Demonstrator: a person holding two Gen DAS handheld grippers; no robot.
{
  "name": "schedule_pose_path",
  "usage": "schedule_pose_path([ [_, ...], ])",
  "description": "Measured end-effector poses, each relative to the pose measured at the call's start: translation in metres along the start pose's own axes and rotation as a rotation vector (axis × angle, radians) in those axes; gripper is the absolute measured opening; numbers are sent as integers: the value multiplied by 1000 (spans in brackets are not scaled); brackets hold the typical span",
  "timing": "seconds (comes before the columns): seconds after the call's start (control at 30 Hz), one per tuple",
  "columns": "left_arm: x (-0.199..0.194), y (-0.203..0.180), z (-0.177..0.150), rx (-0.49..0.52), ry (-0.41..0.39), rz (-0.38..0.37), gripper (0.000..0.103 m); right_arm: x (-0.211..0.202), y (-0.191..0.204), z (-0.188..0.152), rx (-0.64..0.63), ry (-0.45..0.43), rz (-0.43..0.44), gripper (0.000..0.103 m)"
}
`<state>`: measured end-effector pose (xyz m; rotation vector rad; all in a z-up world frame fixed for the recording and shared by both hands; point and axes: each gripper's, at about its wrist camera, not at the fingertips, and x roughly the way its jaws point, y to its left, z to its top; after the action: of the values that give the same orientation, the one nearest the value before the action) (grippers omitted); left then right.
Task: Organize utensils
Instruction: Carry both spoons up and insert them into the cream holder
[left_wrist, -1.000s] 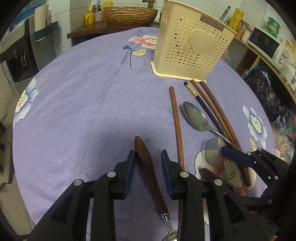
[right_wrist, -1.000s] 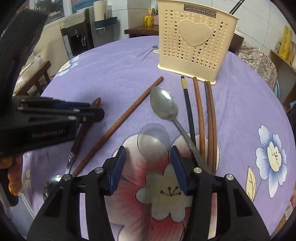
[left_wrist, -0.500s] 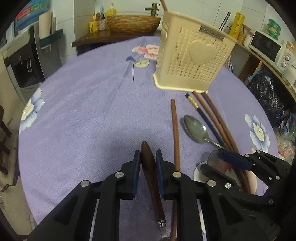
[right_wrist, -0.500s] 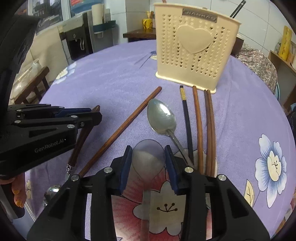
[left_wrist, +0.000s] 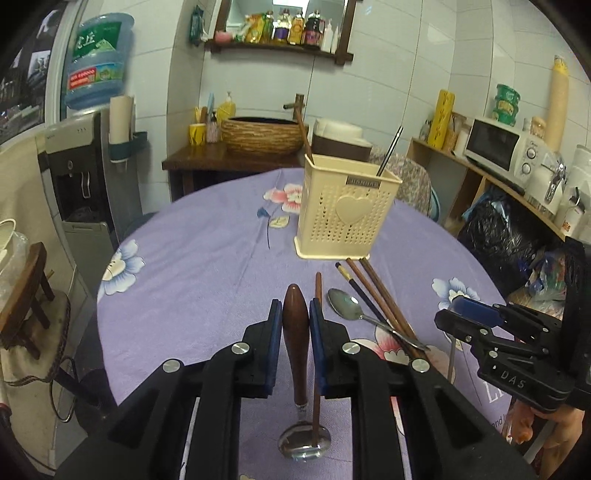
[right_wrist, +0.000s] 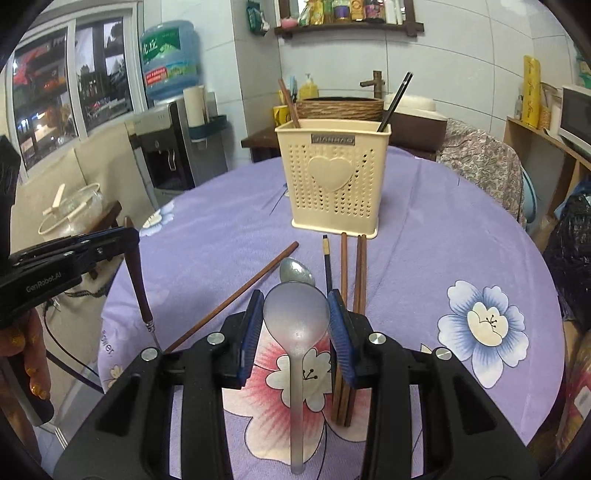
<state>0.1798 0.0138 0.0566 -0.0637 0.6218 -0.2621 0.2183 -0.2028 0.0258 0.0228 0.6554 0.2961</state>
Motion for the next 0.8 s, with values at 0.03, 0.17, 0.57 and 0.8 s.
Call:
schedule_pose_path([
  [0.03, -2, 1, 0, 0, -10, -3, 16, -4, 0, -1, 2, -12, 4, 37],
  [0.17, -7, 9, 0, -27, -24, -20, 16, -15, -2, -2, 22, -48, 39, 37],
  [0.57, -26, 11, 7, -23, -84, -20, 16, -24, -8, -2, 60, -87, 86, 37],
  [0.8, -22, 12, 24, -24, -88, -68, 16, -22, -13, 8, 77, -100, 116, 37],
])
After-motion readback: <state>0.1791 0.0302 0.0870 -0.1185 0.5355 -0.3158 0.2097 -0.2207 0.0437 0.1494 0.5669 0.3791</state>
